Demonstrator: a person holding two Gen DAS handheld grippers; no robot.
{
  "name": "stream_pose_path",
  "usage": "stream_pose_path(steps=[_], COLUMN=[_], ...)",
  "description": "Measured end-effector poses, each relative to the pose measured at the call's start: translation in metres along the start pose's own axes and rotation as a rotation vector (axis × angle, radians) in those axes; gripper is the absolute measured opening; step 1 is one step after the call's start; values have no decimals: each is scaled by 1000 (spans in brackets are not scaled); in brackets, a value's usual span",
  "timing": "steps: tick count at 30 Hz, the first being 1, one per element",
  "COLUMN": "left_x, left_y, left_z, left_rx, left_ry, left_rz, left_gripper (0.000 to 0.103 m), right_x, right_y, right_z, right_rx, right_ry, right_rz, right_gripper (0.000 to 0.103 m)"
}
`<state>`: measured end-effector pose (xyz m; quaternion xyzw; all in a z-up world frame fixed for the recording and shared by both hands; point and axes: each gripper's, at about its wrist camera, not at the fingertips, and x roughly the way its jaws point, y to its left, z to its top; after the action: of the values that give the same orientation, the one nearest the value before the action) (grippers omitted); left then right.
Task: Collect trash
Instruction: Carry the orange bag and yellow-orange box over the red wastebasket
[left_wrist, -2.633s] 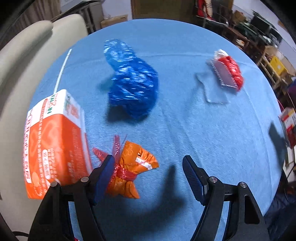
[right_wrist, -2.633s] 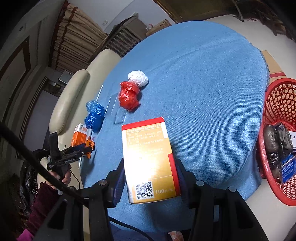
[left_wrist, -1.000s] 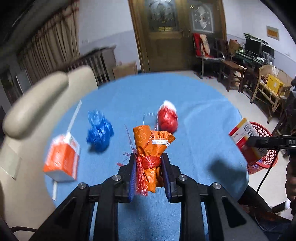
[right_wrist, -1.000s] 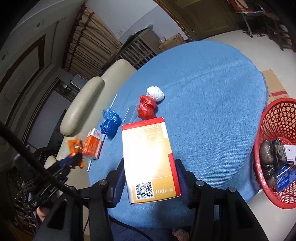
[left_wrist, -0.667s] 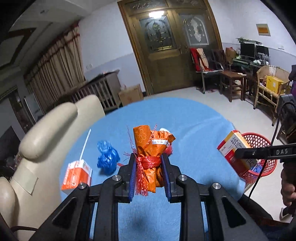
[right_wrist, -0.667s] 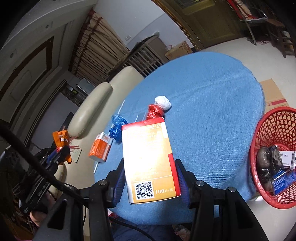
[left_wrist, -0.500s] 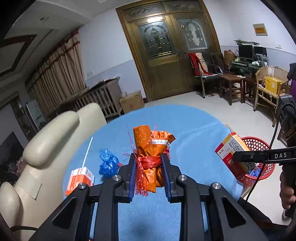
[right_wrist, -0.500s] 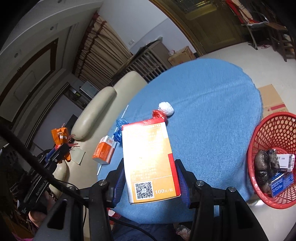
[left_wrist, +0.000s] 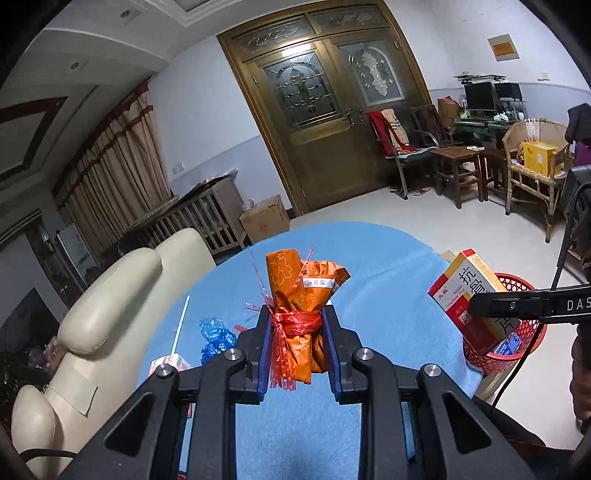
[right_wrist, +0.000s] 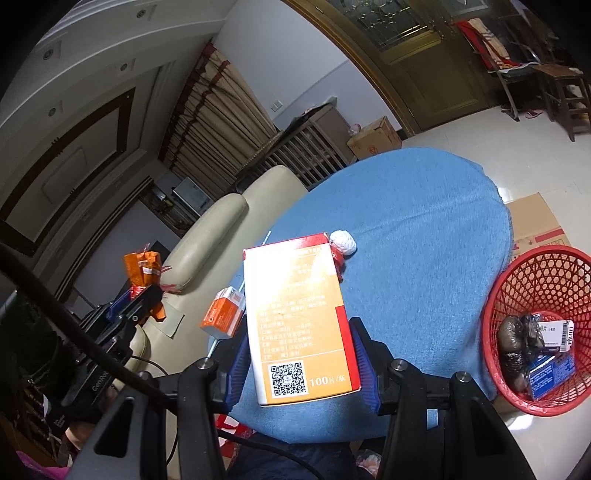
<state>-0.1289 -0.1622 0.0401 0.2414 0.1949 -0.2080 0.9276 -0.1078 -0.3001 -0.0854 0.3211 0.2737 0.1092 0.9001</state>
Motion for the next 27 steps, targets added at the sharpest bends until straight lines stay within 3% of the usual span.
stream_pose_path(steps=[27], left_x=[-2], left_y=[-16], left_z=[4], left_rx=[71], left_ry=[2], left_rz=[-20], left_gripper=[27], right_x=[-34], right_y=[-27], right_z=[-7], right_rx=[71], right_ry=[-49], right_rz=[3], right_gripper=[53])
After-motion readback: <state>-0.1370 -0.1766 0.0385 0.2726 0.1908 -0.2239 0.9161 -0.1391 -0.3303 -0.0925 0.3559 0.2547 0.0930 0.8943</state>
